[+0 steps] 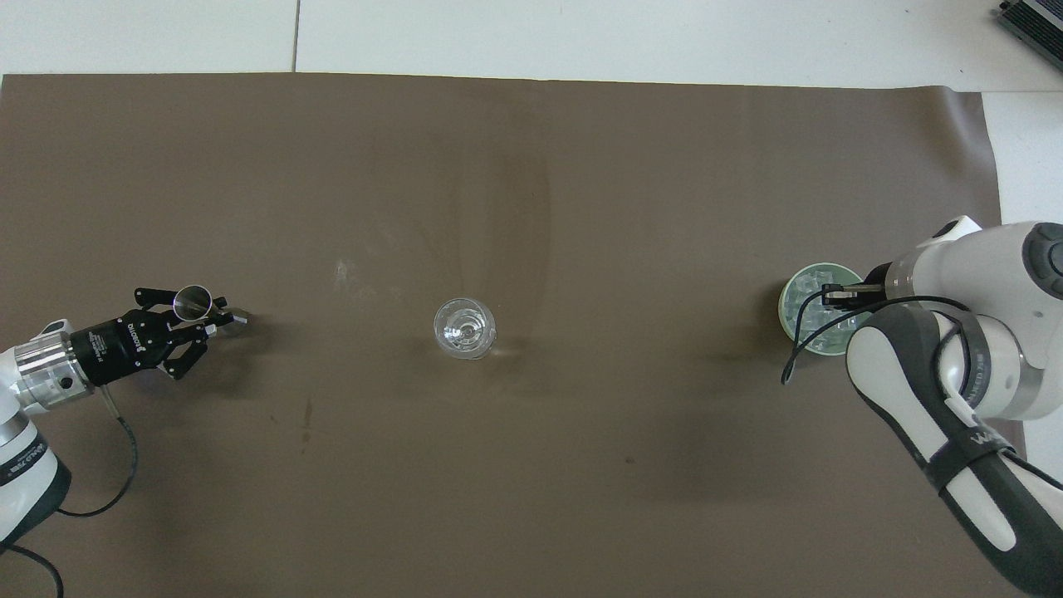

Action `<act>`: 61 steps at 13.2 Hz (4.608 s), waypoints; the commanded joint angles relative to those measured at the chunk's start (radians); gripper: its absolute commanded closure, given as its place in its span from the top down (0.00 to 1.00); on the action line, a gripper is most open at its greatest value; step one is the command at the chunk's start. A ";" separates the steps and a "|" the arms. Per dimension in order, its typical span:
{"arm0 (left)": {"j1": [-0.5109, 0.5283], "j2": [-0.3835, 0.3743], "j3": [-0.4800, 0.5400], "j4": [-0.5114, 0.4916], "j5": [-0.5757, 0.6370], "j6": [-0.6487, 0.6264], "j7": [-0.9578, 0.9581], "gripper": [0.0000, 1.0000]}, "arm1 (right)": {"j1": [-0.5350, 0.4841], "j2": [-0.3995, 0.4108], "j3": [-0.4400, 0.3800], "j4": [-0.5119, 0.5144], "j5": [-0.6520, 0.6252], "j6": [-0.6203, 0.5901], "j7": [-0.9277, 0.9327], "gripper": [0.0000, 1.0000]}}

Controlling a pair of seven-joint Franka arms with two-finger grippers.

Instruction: Pour wine and add ice with both arms

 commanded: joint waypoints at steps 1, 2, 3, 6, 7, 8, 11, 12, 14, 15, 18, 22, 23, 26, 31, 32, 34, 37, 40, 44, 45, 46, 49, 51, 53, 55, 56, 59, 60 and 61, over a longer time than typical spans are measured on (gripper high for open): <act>-0.012 -0.016 0.000 -0.031 -0.039 0.028 0.036 0.00 | -0.018 -0.022 0.006 -0.012 -0.001 -0.019 -0.029 0.56; -0.014 -0.017 0.000 -0.037 -0.044 0.031 0.040 0.00 | -0.019 -0.022 0.006 -0.012 -0.001 -0.029 -0.029 0.55; -0.012 -0.017 0.000 -0.037 -0.044 0.032 0.040 0.00 | -0.022 -0.025 0.005 -0.012 -0.001 -0.041 -0.029 0.55; -0.011 -0.016 0.000 -0.046 -0.044 0.031 0.062 0.00 | -0.026 -0.030 0.005 -0.013 -0.001 -0.064 -0.028 0.55; -0.011 -0.016 0.000 -0.052 -0.044 0.032 0.076 0.00 | -0.026 -0.033 0.004 -0.013 -0.001 -0.077 -0.028 0.54; -0.011 -0.016 0.001 -0.054 -0.046 0.032 0.076 0.05 | -0.029 -0.034 0.004 -0.016 -0.001 -0.078 -0.029 0.54; -0.011 -0.016 0.001 -0.052 -0.046 0.032 0.076 0.16 | -0.033 -0.036 0.004 -0.024 -0.012 -0.071 -0.029 0.52; -0.011 -0.016 0.001 -0.052 -0.046 0.032 0.076 0.17 | -0.033 -0.034 0.004 -0.024 -0.033 -0.068 -0.028 0.51; -0.011 -0.016 0.001 -0.052 -0.046 0.032 0.074 0.23 | -0.033 -0.034 0.004 -0.025 -0.061 -0.063 -0.026 0.51; -0.011 -0.016 0.001 -0.052 -0.046 0.032 0.074 0.26 | -0.033 -0.034 0.004 -0.027 -0.063 -0.062 -0.026 0.50; -0.012 -0.014 0.003 -0.051 -0.046 0.033 0.073 0.49 | -0.033 -0.030 0.004 -0.035 -0.067 -0.058 -0.026 0.47; -0.012 -0.013 0.003 -0.043 -0.041 0.033 0.067 1.00 | -0.033 -0.031 0.004 -0.054 -0.101 -0.028 -0.026 0.46; -0.012 -0.011 0.003 -0.040 -0.039 0.033 0.063 1.00 | -0.033 -0.033 0.004 -0.067 -0.113 -0.008 -0.025 0.46; -0.011 -0.010 0.004 -0.019 -0.021 0.018 0.060 1.00 | -0.033 -0.028 0.004 -0.073 -0.115 -0.002 -0.022 0.46; 0.006 -0.008 0.006 0.043 0.052 -0.030 0.040 1.00 | -0.033 -0.033 0.006 -0.085 -0.115 -0.002 -0.022 0.40; 0.018 -0.008 0.008 0.047 0.074 -0.031 0.034 1.00 | -0.032 -0.033 0.006 -0.087 -0.115 -0.003 -0.022 0.38; 0.041 -0.008 0.008 0.084 0.141 -0.065 0.033 1.00 | -0.032 -0.033 0.006 -0.085 -0.115 -0.005 -0.022 0.28; 0.077 -0.008 0.008 0.145 0.267 -0.097 0.028 1.00 | -0.030 -0.031 0.006 -0.073 -0.115 -0.017 -0.022 0.04; 0.086 -0.019 0.009 0.217 0.368 -0.114 0.025 1.00 | -0.030 -0.034 0.006 -0.035 -0.115 -0.055 -0.022 0.00; 0.068 -0.063 0.009 0.331 0.548 -0.114 0.027 1.00 | -0.026 -0.077 0.008 -0.021 -0.113 -0.103 -0.017 0.00; 0.066 -0.074 0.000 0.363 0.594 -0.108 0.028 1.00 | -0.026 -0.091 0.008 -0.016 -0.113 -0.103 -0.017 0.00; 0.051 -0.080 -0.002 0.388 0.629 -0.107 0.030 1.00 | -0.026 -0.106 0.008 -0.012 -0.113 -0.104 -0.019 0.00; 0.014 -0.106 -0.003 0.460 0.693 -0.114 0.042 1.00 | -0.010 -0.146 0.018 0.008 -0.112 -0.127 -0.017 0.00; -0.021 -0.128 -0.003 0.486 0.735 -0.116 0.048 1.00 | -0.004 -0.157 0.020 0.033 -0.106 -0.149 -0.017 0.00; -0.081 -0.184 -0.003 0.488 0.793 -0.101 0.050 1.00 | -0.004 -0.171 0.073 0.069 -0.097 -0.178 -0.009 0.00; -0.129 -0.241 -0.002 0.486 0.838 -0.094 0.050 1.00 | -0.006 -0.191 0.133 0.112 -0.097 -0.203 0.059 0.00; -0.150 -0.264 -0.002 0.486 0.861 -0.094 0.050 1.00 | -0.004 -0.195 0.147 0.132 -0.097 -0.215 0.064 0.00; -0.230 -0.324 -0.003 0.480 0.966 -0.097 0.068 1.00 | -0.006 -0.240 0.230 0.192 -0.081 -0.274 0.075 0.00; -0.263 -0.341 -0.003 0.475 1.009 -0.097 0.111 1.00 | -0.004 -0.243 0.263 0.230 -0.043 -0.332 0.104 0.00; -0.285 -0.359 -0.003 0.471 1.034 -0.100 0.153 1.00 | -0.006 -0.243 0.279 0.261 -0.028 -0.377 0.136 0.00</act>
